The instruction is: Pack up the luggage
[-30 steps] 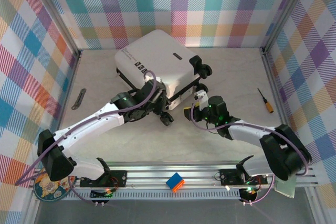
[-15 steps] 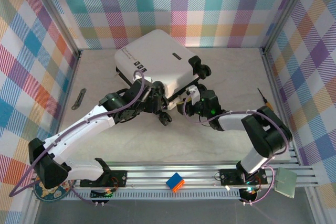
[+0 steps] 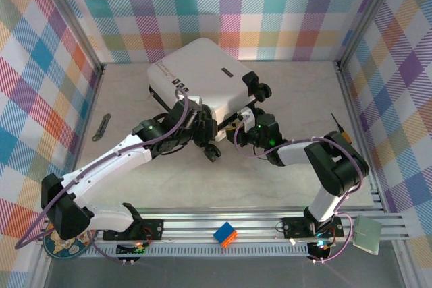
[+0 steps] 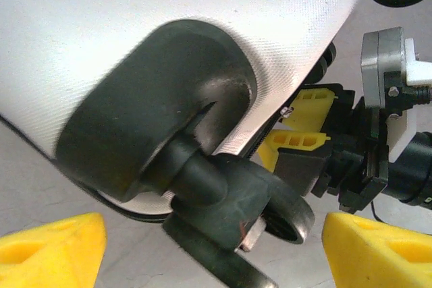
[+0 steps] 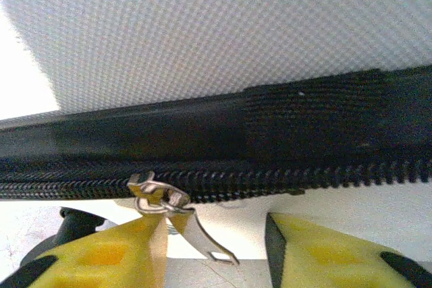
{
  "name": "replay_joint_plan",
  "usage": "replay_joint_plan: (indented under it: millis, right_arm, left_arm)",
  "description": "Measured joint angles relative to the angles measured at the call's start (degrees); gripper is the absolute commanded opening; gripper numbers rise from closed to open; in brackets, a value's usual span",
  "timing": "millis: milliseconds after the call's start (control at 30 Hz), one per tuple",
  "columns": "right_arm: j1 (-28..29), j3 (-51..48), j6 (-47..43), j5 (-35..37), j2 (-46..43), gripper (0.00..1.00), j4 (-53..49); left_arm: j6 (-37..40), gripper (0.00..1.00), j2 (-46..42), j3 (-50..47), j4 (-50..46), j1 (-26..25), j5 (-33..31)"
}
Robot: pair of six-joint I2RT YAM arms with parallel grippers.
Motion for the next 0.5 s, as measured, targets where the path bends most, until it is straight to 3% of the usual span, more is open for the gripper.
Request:
replay_joint_plan:
  millis: [233,500]
  right_arm:
    - [0.00,0.00,-1.44,-0.57,-0.15,0.10,-0.04]
    - [0.11,-0.61,-1.99,-0.81,-1.36,0.02,-0.35]
  left_arm:
    - [-1.73,0.86,2.82,0.00,1.07,-1.01,0.13]
    - [-3.65,0.87,4.09,0.00,1.84,-1.22,-0.15]
